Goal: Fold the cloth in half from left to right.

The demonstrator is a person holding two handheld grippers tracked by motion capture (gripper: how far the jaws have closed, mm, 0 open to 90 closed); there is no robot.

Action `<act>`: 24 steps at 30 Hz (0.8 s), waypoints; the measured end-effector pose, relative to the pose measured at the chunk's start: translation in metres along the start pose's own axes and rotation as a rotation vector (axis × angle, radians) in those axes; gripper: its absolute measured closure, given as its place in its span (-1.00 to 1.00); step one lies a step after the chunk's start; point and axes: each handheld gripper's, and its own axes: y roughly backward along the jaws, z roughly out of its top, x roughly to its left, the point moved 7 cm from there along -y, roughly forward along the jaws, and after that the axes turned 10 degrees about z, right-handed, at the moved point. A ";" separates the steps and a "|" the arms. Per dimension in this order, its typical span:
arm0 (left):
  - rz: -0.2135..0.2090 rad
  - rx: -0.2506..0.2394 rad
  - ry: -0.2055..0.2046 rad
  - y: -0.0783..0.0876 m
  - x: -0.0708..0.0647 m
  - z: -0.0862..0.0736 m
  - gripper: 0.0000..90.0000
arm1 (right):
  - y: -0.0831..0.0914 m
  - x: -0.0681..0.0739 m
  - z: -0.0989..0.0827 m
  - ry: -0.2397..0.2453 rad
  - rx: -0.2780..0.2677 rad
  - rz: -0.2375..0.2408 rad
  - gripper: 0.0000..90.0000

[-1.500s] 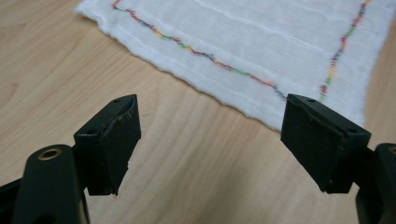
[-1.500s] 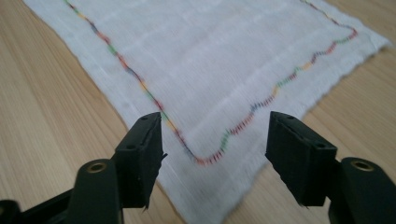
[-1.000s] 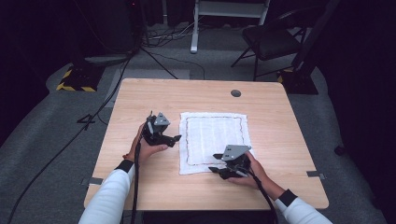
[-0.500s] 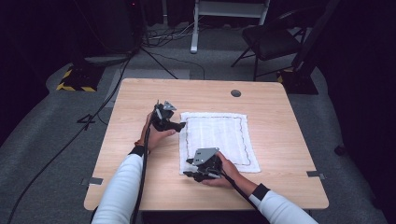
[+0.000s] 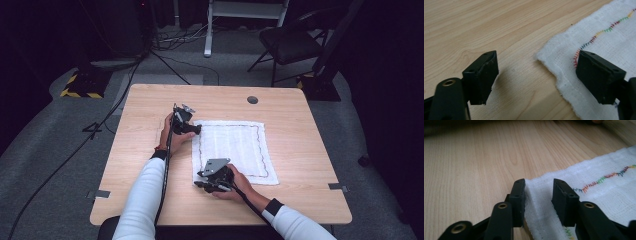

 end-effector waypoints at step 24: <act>-0.153 -0.006 -0.048 0.018 0.005 -0.009 0.93 | 0.006 0.005 0.012 0.043 -0.003 -0.049 0.96</act>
